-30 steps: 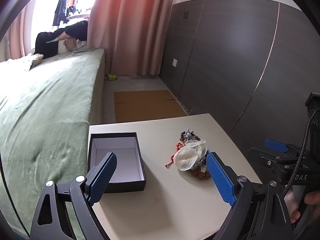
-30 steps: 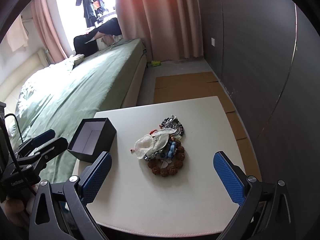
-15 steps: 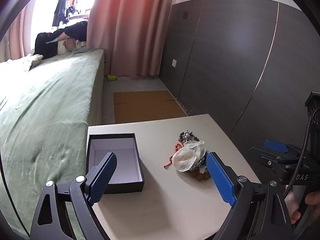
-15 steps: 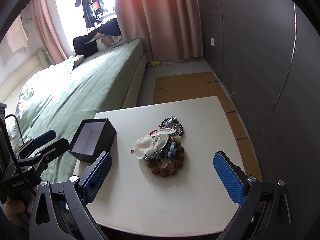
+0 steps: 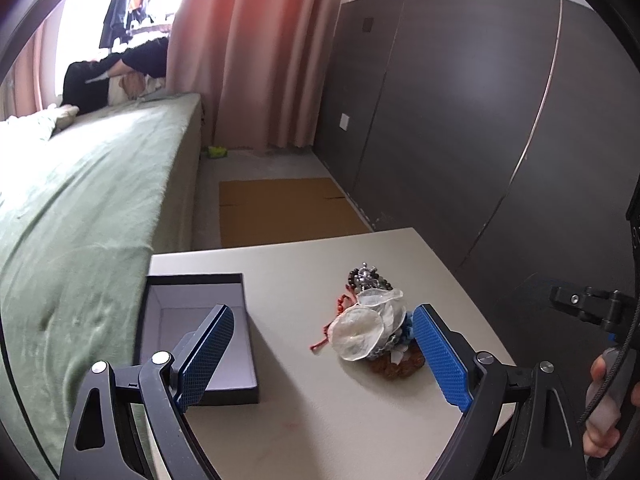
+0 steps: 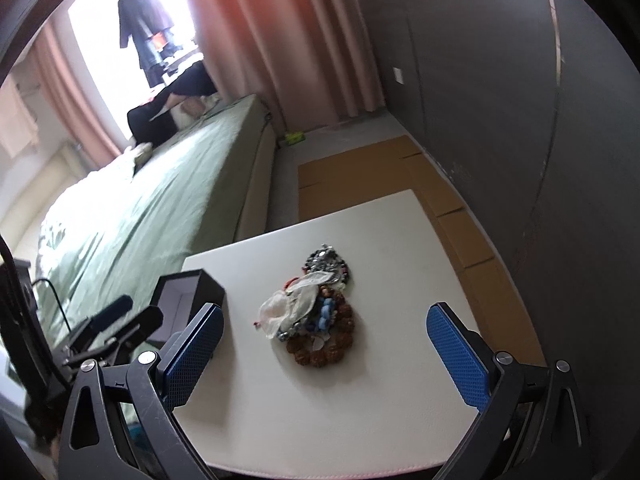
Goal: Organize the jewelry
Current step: 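Grasp the white cloth pouch with the left tool while the right tool grasps the blue beads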
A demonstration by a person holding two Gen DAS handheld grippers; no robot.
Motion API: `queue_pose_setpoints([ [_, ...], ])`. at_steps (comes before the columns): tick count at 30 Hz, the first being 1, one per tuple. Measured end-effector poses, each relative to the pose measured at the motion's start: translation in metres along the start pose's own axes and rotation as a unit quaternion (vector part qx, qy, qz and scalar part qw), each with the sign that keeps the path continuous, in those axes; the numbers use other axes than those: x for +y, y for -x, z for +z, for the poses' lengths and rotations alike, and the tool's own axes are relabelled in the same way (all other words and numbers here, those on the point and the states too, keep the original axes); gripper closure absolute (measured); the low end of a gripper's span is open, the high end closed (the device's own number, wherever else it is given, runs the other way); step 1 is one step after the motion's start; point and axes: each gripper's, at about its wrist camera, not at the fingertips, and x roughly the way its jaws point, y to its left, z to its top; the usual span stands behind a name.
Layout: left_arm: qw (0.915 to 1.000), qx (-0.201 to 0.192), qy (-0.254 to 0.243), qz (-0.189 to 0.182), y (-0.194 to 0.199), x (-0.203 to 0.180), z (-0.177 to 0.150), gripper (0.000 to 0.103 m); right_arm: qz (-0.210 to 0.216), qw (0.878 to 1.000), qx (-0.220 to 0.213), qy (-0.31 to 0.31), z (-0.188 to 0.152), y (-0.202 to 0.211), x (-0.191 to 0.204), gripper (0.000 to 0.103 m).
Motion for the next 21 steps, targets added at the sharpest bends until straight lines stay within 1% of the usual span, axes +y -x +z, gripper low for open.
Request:
queue_pose_setpoints([
  [3,0.9999,0.009,0.001,-0.008,-0.013,-0.005,0.000,0.014,0.003,1.000,0.006,-0.020,0.001,-0.003,-0.010,0.003],
  [8,0.9990,0.036,-0.004,-0.026,-0.036,-0.017,-0.004,0.023,0.010,0.998,0.028,-0.061,0.001,-0.013,-0.030,0.018],
  [10,0.9982,0.050,-0.007,-0.031,-0.048,-0.022,-0.008,0.027,0.012,0.996,0.036,-0.080,0.000,-0.017,-0.040,0.022],
  [11,0.9979,0.055,-0.009,-0.032,-0.052,-0.025,-0.009,0.030,0.013,0.995,0.039,-0.089,0.000,-0.019,-0.044,0.023],
  [14,0.9965,0.073,-0.017,-0.037,-0.069,-0.034,-0.014,0.036,0.017,0.993,0.043,-0.113,-0.002,-0.021,-0.055,0.023],
  [18,0.9936,0.099,-0.026,-0.048,-0.083,-0.041,-0.021,0.050,0.026,0.990,0.043,-0.132,-0.003,-0.023,-0.064,0.023],
  [21,0.9927,0.108,-0.030,-0.045,-0.093,-0.044,-0.024,0.054,0.029,0.989,0.046,-0.140,-0.004,-0.026,-0.067,0.023],
])
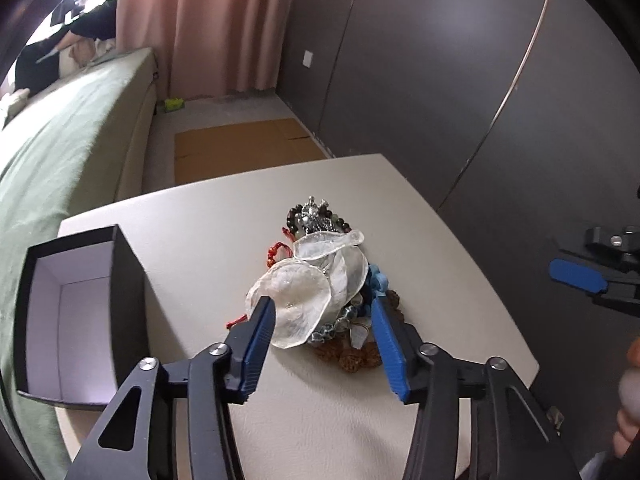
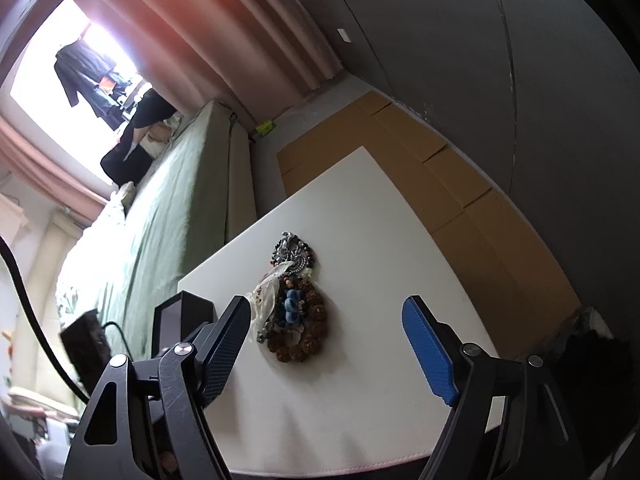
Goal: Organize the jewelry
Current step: 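Grasp the white cloth pouch with the left tool while the right tool grasps the blue beads, then lift both held items over the black box and open both tools to drop them in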
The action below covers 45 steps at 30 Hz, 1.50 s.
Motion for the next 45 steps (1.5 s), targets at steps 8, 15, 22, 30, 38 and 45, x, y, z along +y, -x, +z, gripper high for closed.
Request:
queue_pose_setpoints([
  [8,0.9995,0.015,0.028,-0.002,-0.028,0.010,0.003,0.058,0.015,1.000,0.007,-0.007,0.000,-0.004,-0.002,0.023],
  [15,0.9961,0.019,0.075,-0.043,-0.031,0.026,0.002,0.100,0.027,0.999,0.022,-0.007,0.000,-0.016,0.001,0.023],
  [22,0.9936,-0.022,0.083,-0.073,0.000,0.029,0.011,0.102,0.035,0.998,0.054,-0.001,0.002,-0.045,0.011,0.043],
  [30,0.9901,-0.067,0.100,-0.073,0.035,0.046,0.023,0.102,0.019,0.994,0.104,0.005,0.016,-0.090,0.036,0.066],
  [38,0.9877,-0.091,0.116,-0.052,0.057,0.071,0.020,0.102,-0.016,0.992,0.125,0.025,0.007,-0.130,0.041,0.079],
  [45,0.9848,-0.103,0.131,-0.046,0.073,0.086,0.017,0.102,-0.028,0.993,0.107,0.032,0.003,-0.127,0.039,0.092],
])
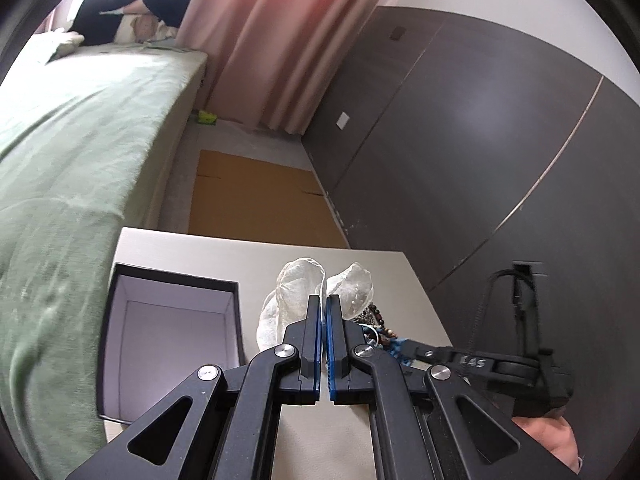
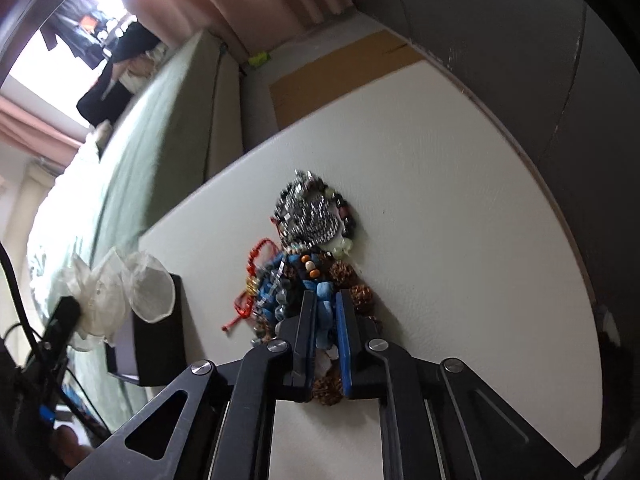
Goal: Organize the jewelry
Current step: 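Lift both held items over the black box and open both tools to drop them in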
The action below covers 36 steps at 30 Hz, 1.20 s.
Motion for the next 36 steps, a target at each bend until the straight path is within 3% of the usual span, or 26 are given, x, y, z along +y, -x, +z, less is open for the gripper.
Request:
queue_pose_setpoints([
  [13,0.9991,-0.037,0.013,0.015,0.038,0.020,0.011,0.102,0.092,0.992,-0.088,0.019,-0.010,0.058,0.019,0.092],
  [25,0.9964,-0.059,0.052,0.031,0.064,0.057,0.024,0.102,0.177,0.981,-0.062,0.048,-0.015,0.034,0.073,0.092],
  [32,0.9950,-0.063,0.070,0.034,0.075,0.073,0.027,0.102,0.241,0.967,-0.037,0.069,-0.025,0.011,0.114,0.091],
  [33,0.9950,-0.060,0.072,0.035,0.075,0.075,0.026,0.102,0.239,0.968,-0.032,0.072,-0.026,0.005,0.119,0.089],
  [35,0.9951,-0.055,0.074,0.036,0.074,0.077,0.025,0.102,0.236,0.969,-0.003,0.069,-0.028,-0.007,0.124,0.060],
  [36,0.9952,-0.052,0.074,0.037,0.074,0.078,0.025,0.102,0.233,0.971,0.000,0.060,-0.029,-0.010,0.122,0.056],
])
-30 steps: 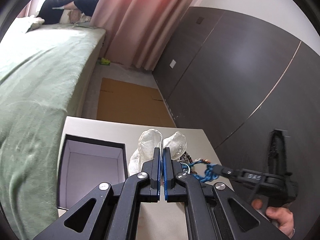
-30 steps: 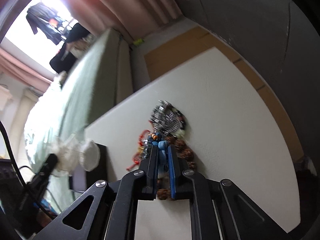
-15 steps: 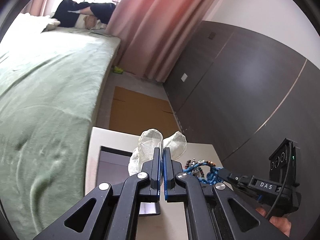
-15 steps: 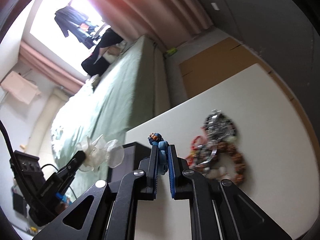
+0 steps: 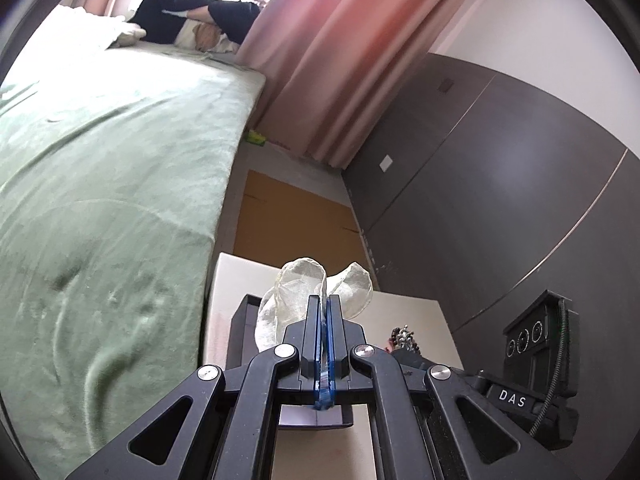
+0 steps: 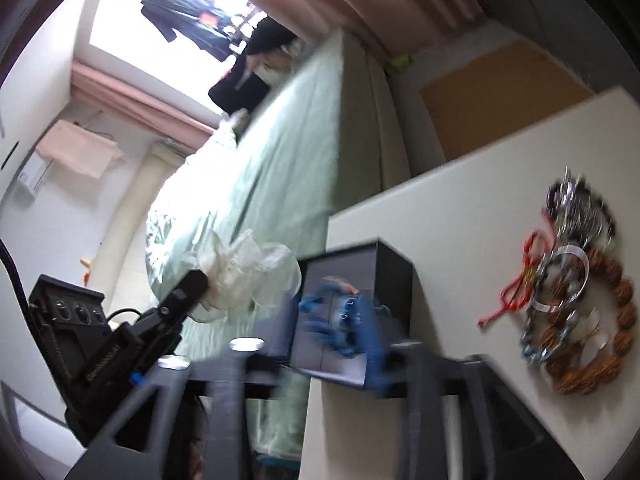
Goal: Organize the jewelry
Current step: 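Lift both held items over the black box and open both tools to drop them in, then lower the left tool onto the grey beaded bracelet and close on it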
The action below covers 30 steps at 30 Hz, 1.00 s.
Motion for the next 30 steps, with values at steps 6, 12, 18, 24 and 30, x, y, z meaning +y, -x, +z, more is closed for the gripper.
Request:
queue_pose_setpoints([
  [6,0.9999,0.014,-0.006,0.003,-0.007,-0.003,-0.003,0.102,-0.032,0.999,-0.014,-0.024,0.003,0.017,-0.015,0.054],
  [12,0.9980,0.058,-0.014,0.020,-0.026,-0.012,-0.009,0.038,-0.055,0.997,-0.035,-0.033,0.005,0.047,-0.027,0.051],
  [18,0.9986,0.043,-0.025,0.017,-0.026,-0.023,-0.015,0.031,-0.072,0.995,-0.053,-0.038,0.008,0.079,-0.042,0.051],
  [24,0.9975,0.052,-0.048,0.008,-0.036,-0.043,-0.026,0.031,-0.105,0.991,-0.065,-0.047,0.012,0.104,-0.056,0.051],
  [30,0.9930,0.062,-0.100,-0.006,-0.051,-0.079,-0.046,0.031,-0.133,0.987,-0.056,-0.064,0.010,0.118,-0.075,0.051],
])
